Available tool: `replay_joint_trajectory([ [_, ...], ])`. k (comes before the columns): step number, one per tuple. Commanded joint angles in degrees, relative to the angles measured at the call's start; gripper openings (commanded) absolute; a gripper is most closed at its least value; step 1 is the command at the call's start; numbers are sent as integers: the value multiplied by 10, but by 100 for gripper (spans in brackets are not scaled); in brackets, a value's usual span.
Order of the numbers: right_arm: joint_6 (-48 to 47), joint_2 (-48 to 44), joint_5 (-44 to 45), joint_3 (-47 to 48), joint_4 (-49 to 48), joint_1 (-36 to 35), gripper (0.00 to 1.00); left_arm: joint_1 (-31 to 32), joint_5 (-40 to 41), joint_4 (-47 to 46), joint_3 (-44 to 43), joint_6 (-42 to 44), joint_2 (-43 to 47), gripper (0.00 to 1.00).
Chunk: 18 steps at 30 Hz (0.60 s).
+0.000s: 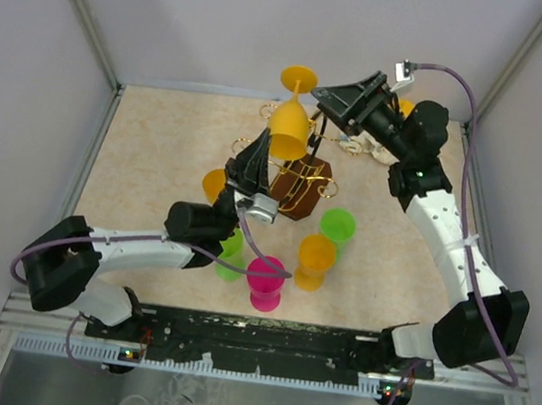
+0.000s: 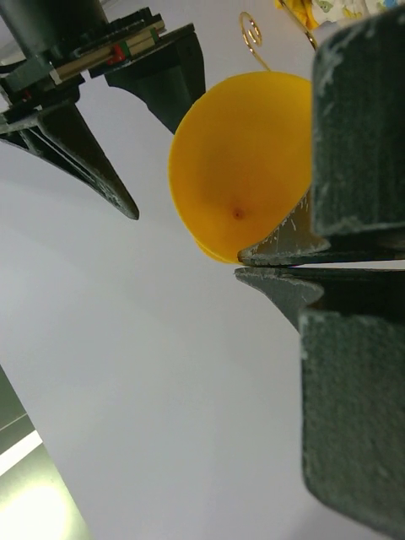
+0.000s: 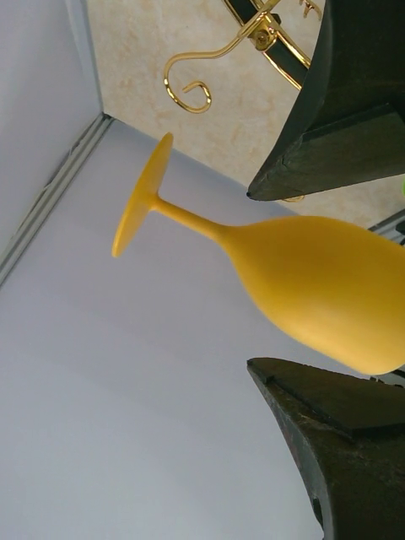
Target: Place the wine glass upside down on the wine glass rack
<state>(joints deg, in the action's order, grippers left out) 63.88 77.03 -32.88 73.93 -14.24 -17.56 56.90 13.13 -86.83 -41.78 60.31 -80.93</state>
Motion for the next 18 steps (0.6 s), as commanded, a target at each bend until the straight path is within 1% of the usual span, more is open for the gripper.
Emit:
replay_joint_trajectory([
  [1,34,14,-28,25,-60,-11,75,11,9,-147,1,11,-4,0],
  [9,27,37,-35,41,-24,-26,73,17,5,-157,5,25,-9,0],
  [14,29,58,-40,55,-25,-36,72,22,-1,-157,9,22,-7,0],
  [18,34,75,-49,64,-31,-41,69,24,1,-157,11,31,-4,0],
])
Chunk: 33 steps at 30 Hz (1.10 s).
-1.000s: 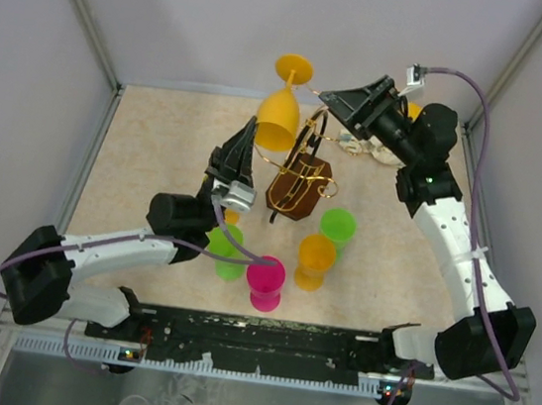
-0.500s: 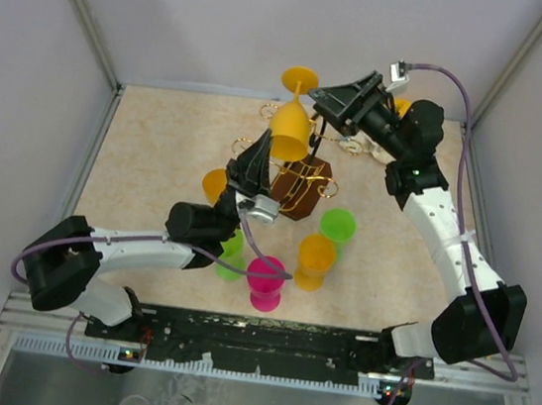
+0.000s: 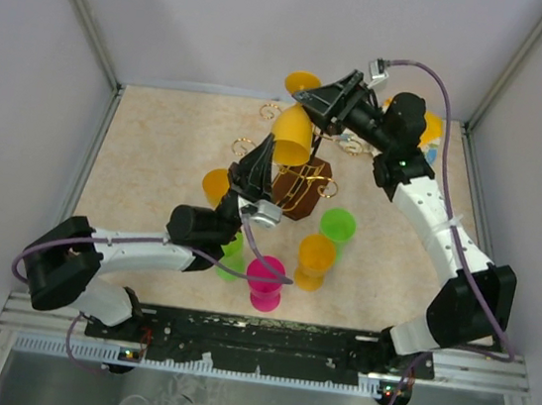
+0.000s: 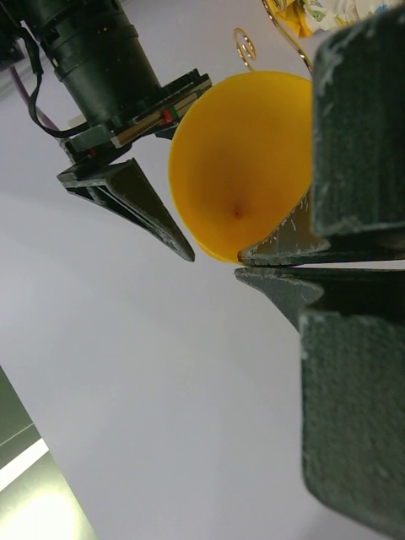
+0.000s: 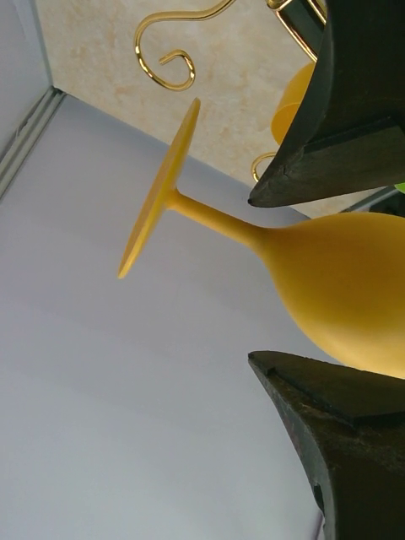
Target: Place the wine glass upside down on the wine glass rack
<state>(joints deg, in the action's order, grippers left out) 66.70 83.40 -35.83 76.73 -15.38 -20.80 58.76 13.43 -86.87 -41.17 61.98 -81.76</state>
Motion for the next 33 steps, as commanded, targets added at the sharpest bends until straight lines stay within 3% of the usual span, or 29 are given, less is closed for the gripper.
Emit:
replay_joint_trajectory([
  [1,6,12,-20,37,-19,-9,68,6,-1,-156,6,14,6,0],
  [5,1,13,-22,41,-13,-12,60,6,-5,-156,6,17,10,0],
  [17,-12,28,-42,56,-3,-14,15,6,-11,-157,31,-7,20,0],
  [22,-25,27,-38,57,6,-14,6,7,-6,-157,52,-11,37,0],
  [29,-53,24,-29,64,31,-14,2,6,0,-157,61,-3,53,0],
  [31,-65,22,-21,68,42,-12,1,7,6,-157,62,-1,53,10],
  [33,-79,21,-10,77,54,-9,0,7,7,-157,65,3,53,33],
])
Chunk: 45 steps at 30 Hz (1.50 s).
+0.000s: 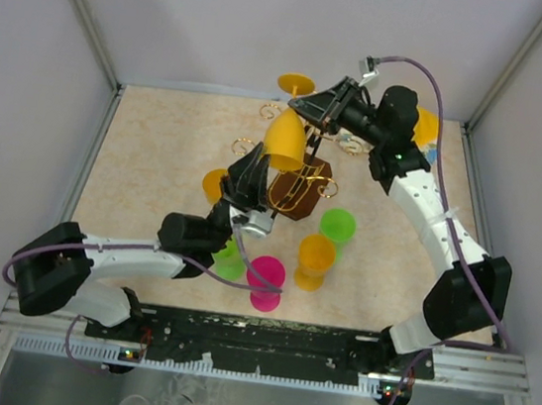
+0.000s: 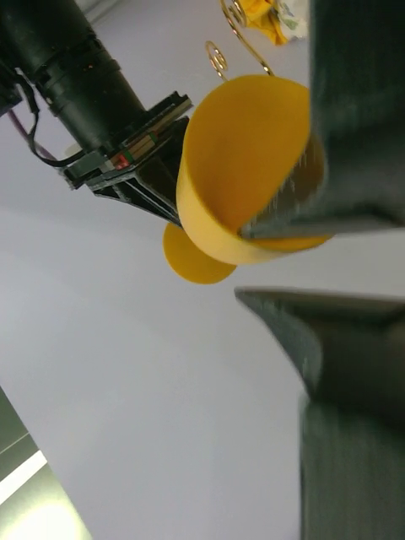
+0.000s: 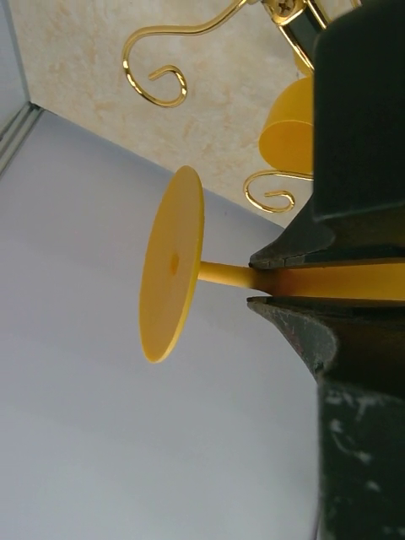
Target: Place the wine glass upside down on the wine glass rack
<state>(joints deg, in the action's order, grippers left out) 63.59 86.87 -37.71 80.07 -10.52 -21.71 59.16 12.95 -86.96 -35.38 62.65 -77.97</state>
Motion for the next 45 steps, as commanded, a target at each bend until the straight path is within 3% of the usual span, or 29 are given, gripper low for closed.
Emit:
replay_joint_trajectory([
  [1,-55,-12,12,52,11,3,0,3,12,-156,10,-3,15,46],
  [3,-71,-3,14,83,27,11,0,3,17,-155,16,-6,16,73],
  [5,-98,18,13,153,71,21,0,3,24,-155,29,-16,19,85],
  [10,-164,53,21,261,130,54,0,3,51,-155,58,-47,32,98],
  [13,-228,57,44,294,175,79,0,3,97,-144,46,-62,43,99],
  [15,-285,48,83,303,222,92,0,3,160,-84,10,-85,56,99],
  [19,-387,5,169,259,252,121,0,-14,221,155,-92,-177,95,98],
  [23,-488,-59,262,181,237,130,0,-75,184,447,-224,-350,119,96],
  [27,-542,-106,345,119,236,143,0,-143,122,620,-309,-443,115,94],
  [30,-580,-138,383,76,232,150,0,-158,120,660,-334,-447,108,95],
  [36,-646,-186,444,-8,196,151,0,-171,121,653,-308,-460,113,95],
  [45,-668,-240,355,-229,0,151,0,-197,153,743,-342,-542,89,94],
])
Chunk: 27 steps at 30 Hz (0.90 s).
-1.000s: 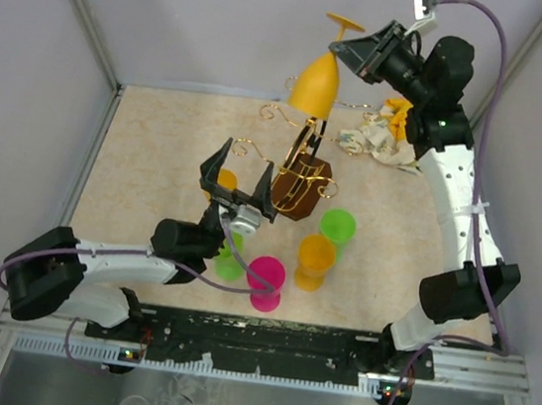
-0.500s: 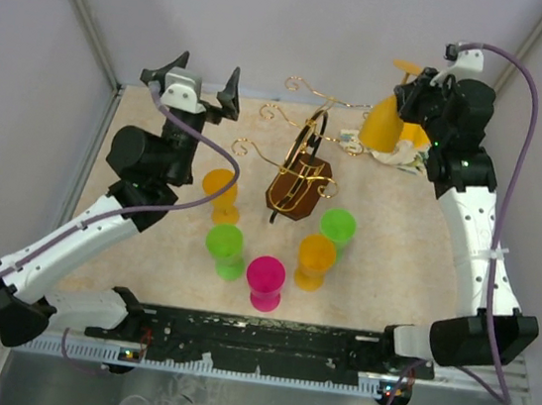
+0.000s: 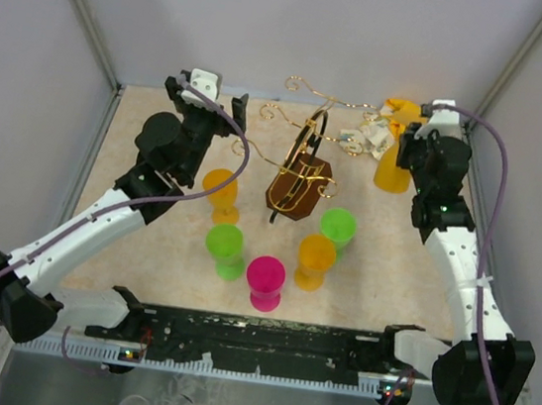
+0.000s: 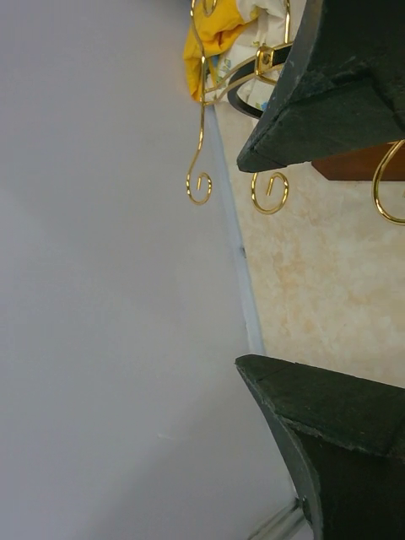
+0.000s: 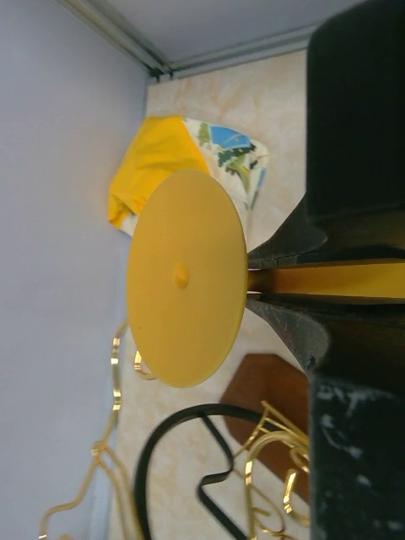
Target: Place the wine glass upside down on the wine glass rack
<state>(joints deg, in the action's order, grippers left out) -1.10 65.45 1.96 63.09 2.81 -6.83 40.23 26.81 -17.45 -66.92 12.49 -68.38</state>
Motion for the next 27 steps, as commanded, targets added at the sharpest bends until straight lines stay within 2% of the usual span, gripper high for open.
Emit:
replay_joint_trajectory([
  [1,-19,-27,-54,-74,-154,3,0,-8,15,48,-25,-43,-6,94],
  [8,-12,-14,-136,-148,-296,3,0,-17,6,24,3,-44,3,95],
  [13,-8,-1,-164,-169,-347,3,0,-23,6,12,16,-36,1,95],
  [18,-4,32,-192,-168,-354,3,0,-28,6,1,30,-38,1,95],
  [27,15,68,-206,-201,-438,2,0,-40,5,-9,46,-32,11,95],
])
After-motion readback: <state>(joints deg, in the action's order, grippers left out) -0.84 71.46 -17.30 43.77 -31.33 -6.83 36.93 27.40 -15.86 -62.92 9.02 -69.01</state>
